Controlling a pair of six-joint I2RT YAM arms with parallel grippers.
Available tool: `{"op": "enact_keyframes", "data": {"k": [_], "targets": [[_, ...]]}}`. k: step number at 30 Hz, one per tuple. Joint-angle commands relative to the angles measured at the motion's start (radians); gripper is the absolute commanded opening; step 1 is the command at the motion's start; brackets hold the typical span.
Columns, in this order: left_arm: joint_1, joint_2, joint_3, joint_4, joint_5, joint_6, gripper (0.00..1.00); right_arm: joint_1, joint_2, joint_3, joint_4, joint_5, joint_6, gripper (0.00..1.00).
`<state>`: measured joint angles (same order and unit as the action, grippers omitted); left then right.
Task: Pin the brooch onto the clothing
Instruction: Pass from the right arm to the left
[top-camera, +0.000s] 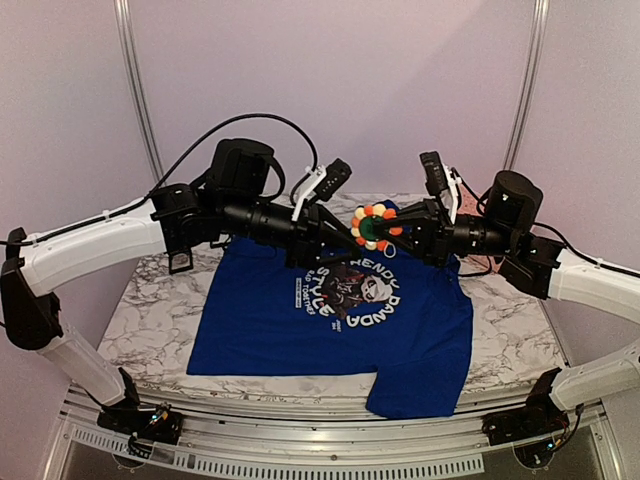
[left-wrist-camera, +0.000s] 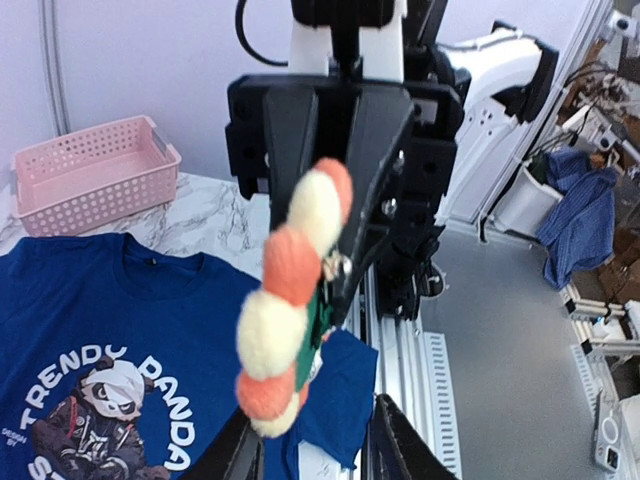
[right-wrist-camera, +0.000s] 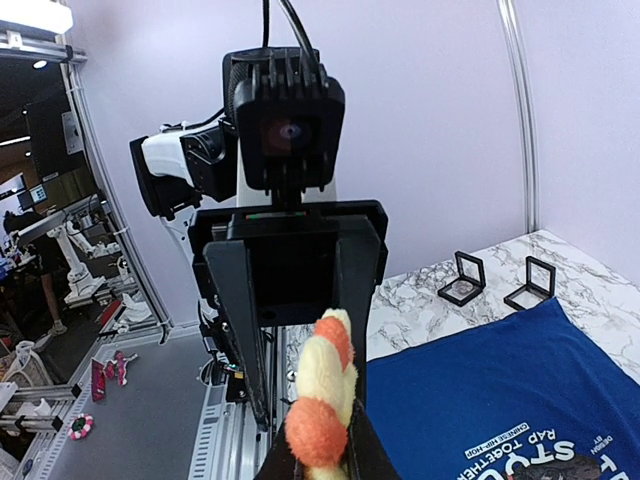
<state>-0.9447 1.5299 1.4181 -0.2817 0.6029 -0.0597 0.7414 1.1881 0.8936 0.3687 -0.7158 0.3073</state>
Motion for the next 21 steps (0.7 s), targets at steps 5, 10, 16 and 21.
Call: {"op": "enact_keyframes", "data": {"k": [5, 10, 16, 21], "targets": [[0.021, 0.02, -0.051, 0.221, 0.076, -0.189, 0.3, 0.003, -0.015, -0.034, 0.097, 0.005, 0.052, 0.0], [0.008, 0.019, -0.057, 0.238, 0.059, -0.168, 0.09, 0.003, -0.004, -0.035, 0.114, -0.012, 0.059, 0.0], [0.005, 0.014, -0.044, 0.244, 0.058, -0.176, 0.0, 0.003, 0.001, -0.035, 0.093, -0.054, 0.058, 0.12], [-0.001, 0.001, -0.043, 0.22, 0.037, -0.151, 0.0, 0.004, -0.005, -0.046, 0.09, -0.097, 0.082, 0.36]]}}
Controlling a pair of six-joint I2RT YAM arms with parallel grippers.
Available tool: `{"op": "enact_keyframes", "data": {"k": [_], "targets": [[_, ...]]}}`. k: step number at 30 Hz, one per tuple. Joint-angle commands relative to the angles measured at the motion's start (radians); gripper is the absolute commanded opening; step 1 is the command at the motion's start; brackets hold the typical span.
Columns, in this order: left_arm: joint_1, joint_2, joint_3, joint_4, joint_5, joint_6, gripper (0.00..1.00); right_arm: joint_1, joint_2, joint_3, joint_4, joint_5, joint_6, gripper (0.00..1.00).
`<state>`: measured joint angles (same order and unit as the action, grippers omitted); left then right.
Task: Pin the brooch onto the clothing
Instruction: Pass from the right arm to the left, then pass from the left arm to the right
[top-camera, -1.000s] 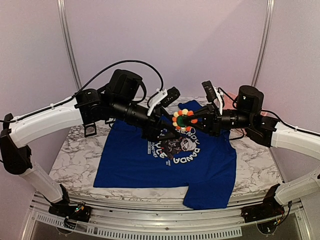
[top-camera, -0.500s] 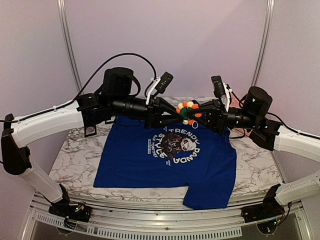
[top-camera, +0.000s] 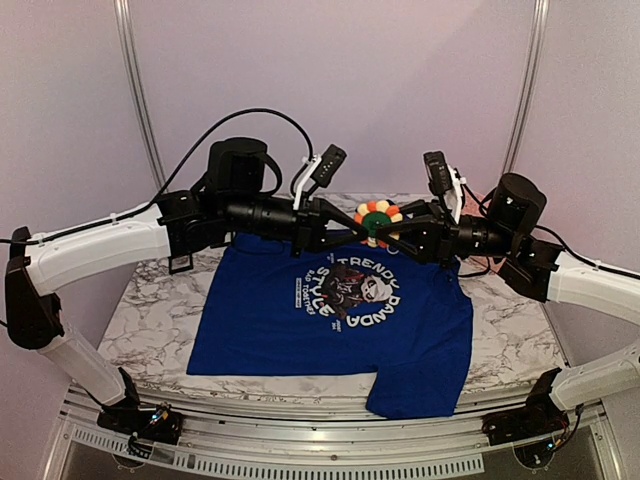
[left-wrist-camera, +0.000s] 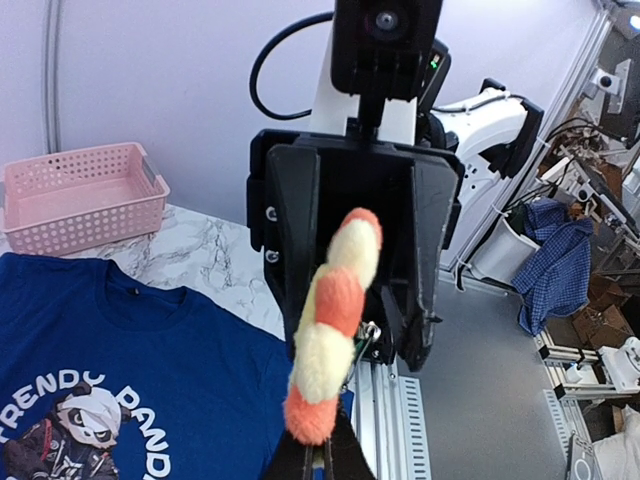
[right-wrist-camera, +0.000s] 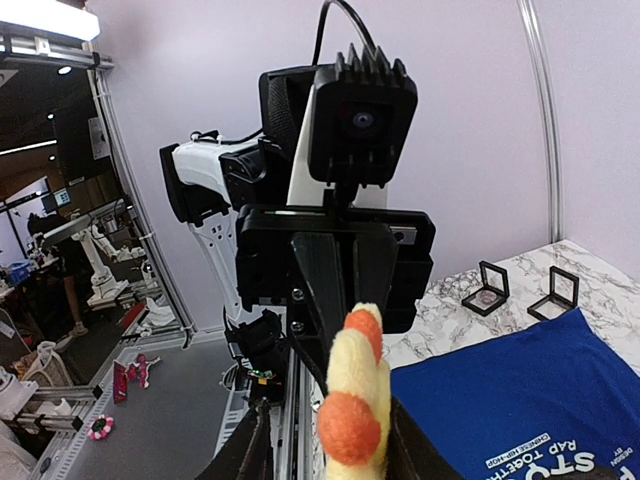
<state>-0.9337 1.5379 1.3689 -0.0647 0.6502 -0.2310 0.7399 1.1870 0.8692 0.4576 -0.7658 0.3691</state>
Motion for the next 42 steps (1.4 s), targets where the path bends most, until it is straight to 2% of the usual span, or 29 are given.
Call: {"op": "enact_keyframes", "data": {"k": [1, 7, 12, 14, 17, 26, 30, 42], "targets": [[-0.014, -0.007, 0.008, -0.004, -0.014, 0.028, 0.0, 0.004, -0.005, -0.023, 0.001, -0.048, 0.024, 0.37], [-0.02, -0.009, 0.016, -0.012, -0.021, 0.017, 0.0, 0.005, -0.009, -0.033, 0.018, -0.075, 0.036, 0.43], [-0.022, -0.016, 0.015, -0.008, -0.021, 0.003, 0.0, 0.004, -0.027, -0.056, -0.032, -0.056, -0.001, 0.48], [-0.022, -0.015, 0.013, -0.007, -0.021, 0.001, 0.0, 0.005, -0.033, -0.065, -0.042, -0.038, -0.013, 0.45], [-0.022, -0.015, 0.013, -0.006, -0.02, 0.002, 0.0, 0.005, -0.028, -0.066, -0.034, -0.012, -0.018, 0.32], [-0.026, -0.013, 0.018, -0.018, -0.02, 0.015, 0.0, 0.004, -0.002, -0.044, 0.001, -0.019, -0.015, 0.27], [-0.03, -0.012, 0.024, -0.017, -0.017, 0.013, 0.0, 0.005, 0.006, -0.039, -0.014, 0.045, -0.014, 0.16], [-0.048, -0.009, 0.022, -0.079, -0.038, 0.054, 0.0, 0.004, 0.011, -0.009, 0.037, 0.051, 0.004, 0.16]]}}
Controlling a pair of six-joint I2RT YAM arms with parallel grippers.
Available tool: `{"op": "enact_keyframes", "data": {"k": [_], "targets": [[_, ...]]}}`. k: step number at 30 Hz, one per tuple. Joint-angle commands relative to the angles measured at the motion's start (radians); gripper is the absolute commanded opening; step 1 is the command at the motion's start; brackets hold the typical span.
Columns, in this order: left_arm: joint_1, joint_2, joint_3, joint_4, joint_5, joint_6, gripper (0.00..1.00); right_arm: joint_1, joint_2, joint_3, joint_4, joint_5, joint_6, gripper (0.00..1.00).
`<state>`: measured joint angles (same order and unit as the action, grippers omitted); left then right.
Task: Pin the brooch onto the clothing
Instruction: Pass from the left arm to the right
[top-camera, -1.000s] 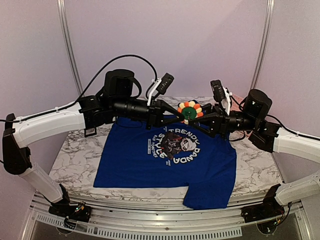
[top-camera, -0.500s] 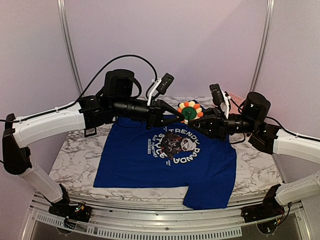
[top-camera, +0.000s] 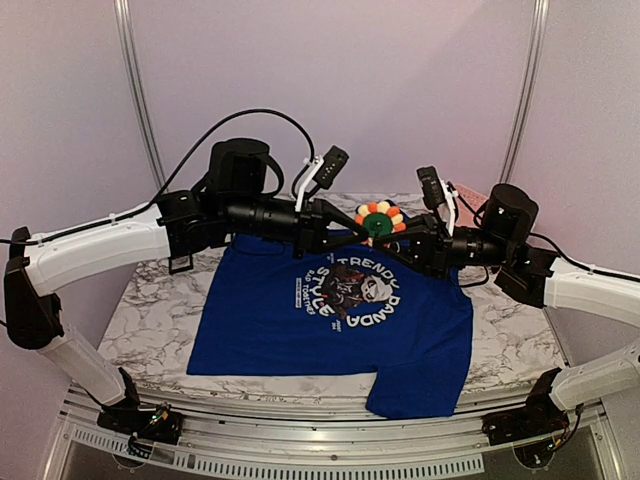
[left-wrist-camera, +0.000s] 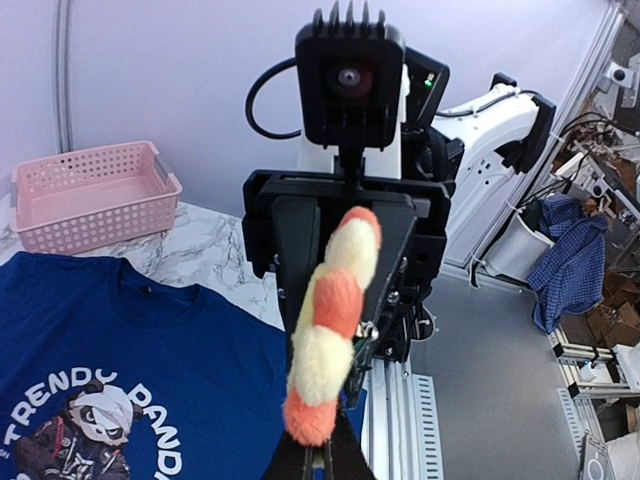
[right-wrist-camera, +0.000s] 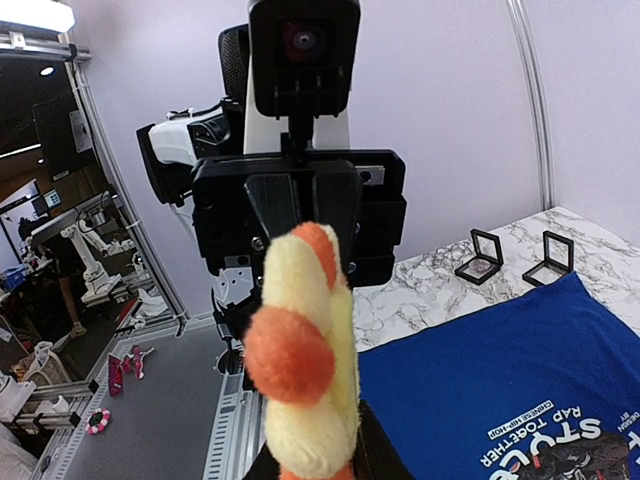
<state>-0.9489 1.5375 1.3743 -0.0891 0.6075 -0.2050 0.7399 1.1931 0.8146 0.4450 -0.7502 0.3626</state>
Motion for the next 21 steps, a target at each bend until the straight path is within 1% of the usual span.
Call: {"op": "enact_keyframes", "data": {"k": [1, 10, 14, 17, 21], "targets": [[-0.036, -0.008, 0.017, -0.058, 0.003, 0.033, 0.0, 0.004, 0.004, 0.049, 0.052, 0.035, 0.01, 0.17], [-0.045, -0.01, 0.024, -0.09, -0.008, 0.066, 0.0, 0.005, 0.013, 0.067, 0.051, 0.044, 0.017, 0.18], [-0.047, -0.011, 0.021, -0.101, -0.009, 0.08, 0.0, 0.006, 0.01, 0.069, 0.057, 0.046, 0.023, 0.21], [-0.049, -0.011, 0.019, -0.109, -0.013, 0.09, 0.0, 0.005, 0.008, 0.07, 0.064, 0.048, 0.025, 0.21], [-0.049, -0.013, 0.02, -0.101, -0.015, 0.09, 0.0, 0.005, 0.013, 0.074, 0.057, 0.045, 0.027, 0.18]]}}
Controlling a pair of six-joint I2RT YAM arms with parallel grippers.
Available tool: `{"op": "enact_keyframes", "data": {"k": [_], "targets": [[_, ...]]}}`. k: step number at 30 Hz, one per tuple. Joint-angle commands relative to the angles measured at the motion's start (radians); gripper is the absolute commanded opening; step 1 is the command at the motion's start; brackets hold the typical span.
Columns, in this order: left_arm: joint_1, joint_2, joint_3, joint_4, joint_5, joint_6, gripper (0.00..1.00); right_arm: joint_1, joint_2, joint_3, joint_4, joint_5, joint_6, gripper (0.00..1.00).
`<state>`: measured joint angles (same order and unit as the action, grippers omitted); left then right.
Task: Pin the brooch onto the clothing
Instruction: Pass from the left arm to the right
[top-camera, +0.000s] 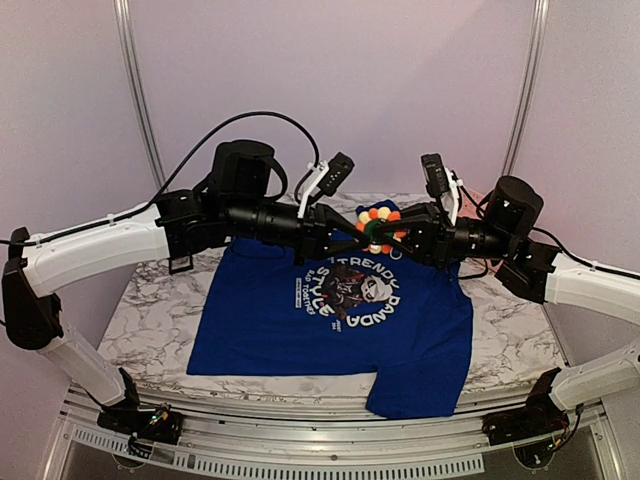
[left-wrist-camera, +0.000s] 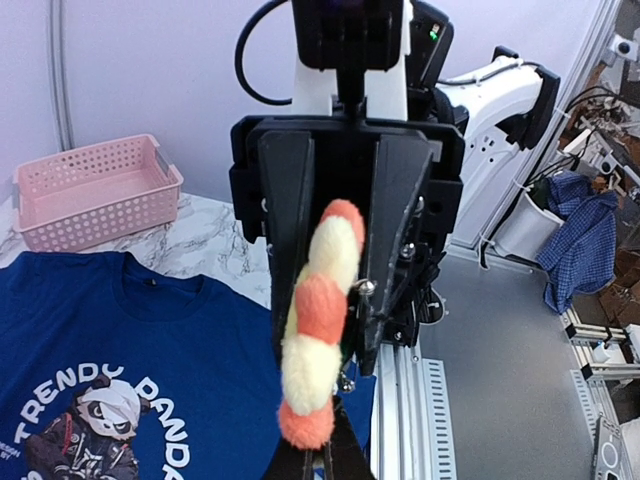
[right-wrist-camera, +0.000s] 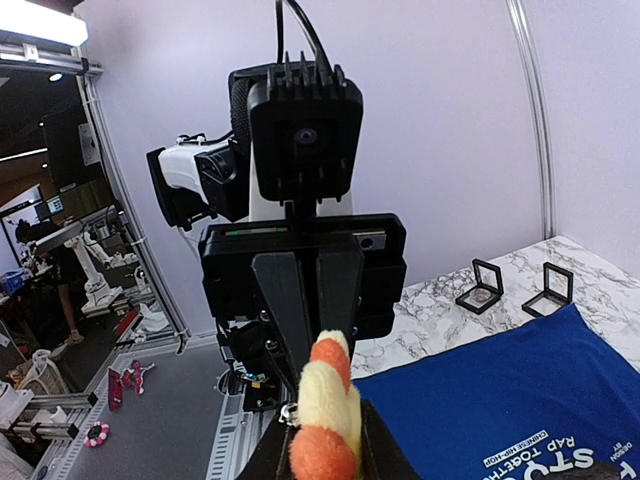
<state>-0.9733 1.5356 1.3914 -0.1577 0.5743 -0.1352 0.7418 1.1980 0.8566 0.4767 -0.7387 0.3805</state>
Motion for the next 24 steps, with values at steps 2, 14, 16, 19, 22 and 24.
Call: {"op": "enact_keyframes", "data": {"k": [2, 14, 16, 19, 22, 24], "targets": [[-0.025, -0.012, 0.004, -0.027, 0.018, 0.022, 0.0, 0.003, 0.012, 0.032, 0.018, 0.035, 0.009, 0.17], [-0.02, -0.022, 0.012, -0.004, -0.064, 0.042, 0.0, 0.002, -0.007, -0.009, -0.027, 0.108, 0.021, 0.23], [-0.019, -0.022, 0.01, 0.005, -0.067, 0.03, 0.0, 0.003, -0.012, -0.013, -0.024, 0.115, 0.02, 0.22], [-0.013, -0.023, 0.012, 0.027, -0.064, 0.011, 0.0, 0.003, -0.015, -0.016, -0.044, 0.129, 0.009, 0.22], [-0.007, -0.02, 0.015, 0.035, -0.052, -0.003, 0.0, 0.003, -0.02, -0.032, -0.039, 0.138, 0.005, 0.18], [-0.008, -0.019, 0.01, 0.03, -0.049, 0.002, 0.0, 0.003, -0.025, -0.039, -0.028, 0.135, 0.009, 0.16]]}}
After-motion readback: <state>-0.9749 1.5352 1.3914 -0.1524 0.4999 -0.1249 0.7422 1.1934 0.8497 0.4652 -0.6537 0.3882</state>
